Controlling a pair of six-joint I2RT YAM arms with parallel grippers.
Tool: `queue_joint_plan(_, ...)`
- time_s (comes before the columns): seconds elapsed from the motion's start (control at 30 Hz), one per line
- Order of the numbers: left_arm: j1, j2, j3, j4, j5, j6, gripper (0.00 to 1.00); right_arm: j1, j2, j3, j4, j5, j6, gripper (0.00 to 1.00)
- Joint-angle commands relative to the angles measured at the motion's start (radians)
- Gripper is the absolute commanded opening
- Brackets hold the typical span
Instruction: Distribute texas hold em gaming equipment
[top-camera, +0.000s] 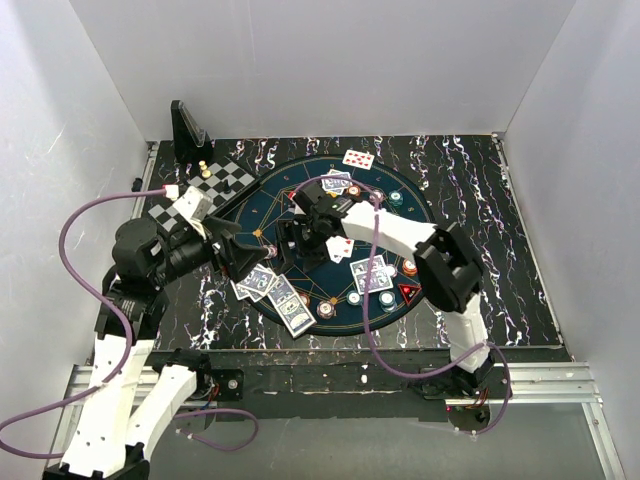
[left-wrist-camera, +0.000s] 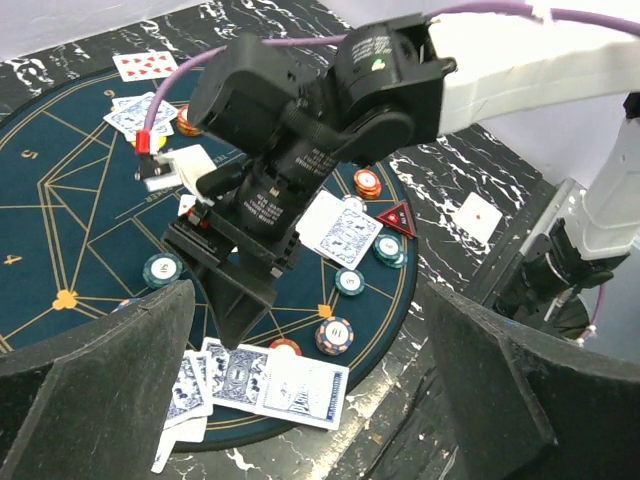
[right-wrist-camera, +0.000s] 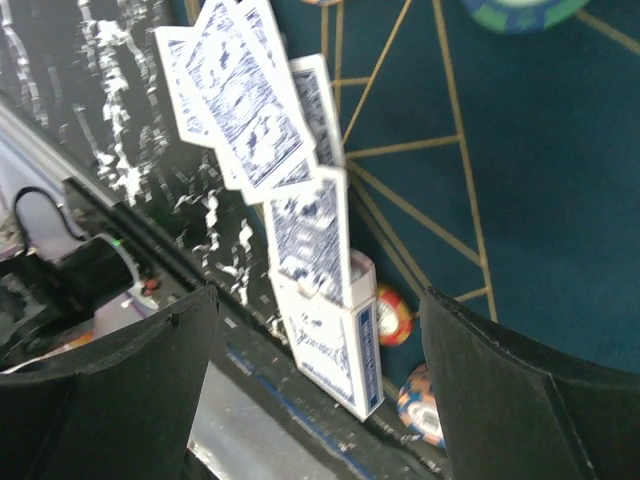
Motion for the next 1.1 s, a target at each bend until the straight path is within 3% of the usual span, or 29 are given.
queue_joint_plan(0.0, 0.039, 0.028, 0.045, -0.031, -0.004, 0.026, 0.98, -0.001, 0.109, 0.131, -0.028, 0.022, -0.098, 0.88)
queue_joint_plan(0.37, 0.131, 0.074, 0.017, -0.046, 0.042, 0.084, 0.98, 0.009, 0.261, 0.347, -0.036, 0.152, -0.248, 0.88)
queue_joint_plan(0.57, 0.161, 0.098, 0.018, -0.060, 0.065, 0.118, 0.98, 0.041, 0.289, 0.350, 0.024, 0.141, -0.291, 0.87)
queue_joint_plan(1.07, 0.180, 0.097, 0.026, -0.090, 0.108, 0.121, 0.98, 0.131, 0.378, 0.410, -0.017, 0.264, -0.356, 0.86)
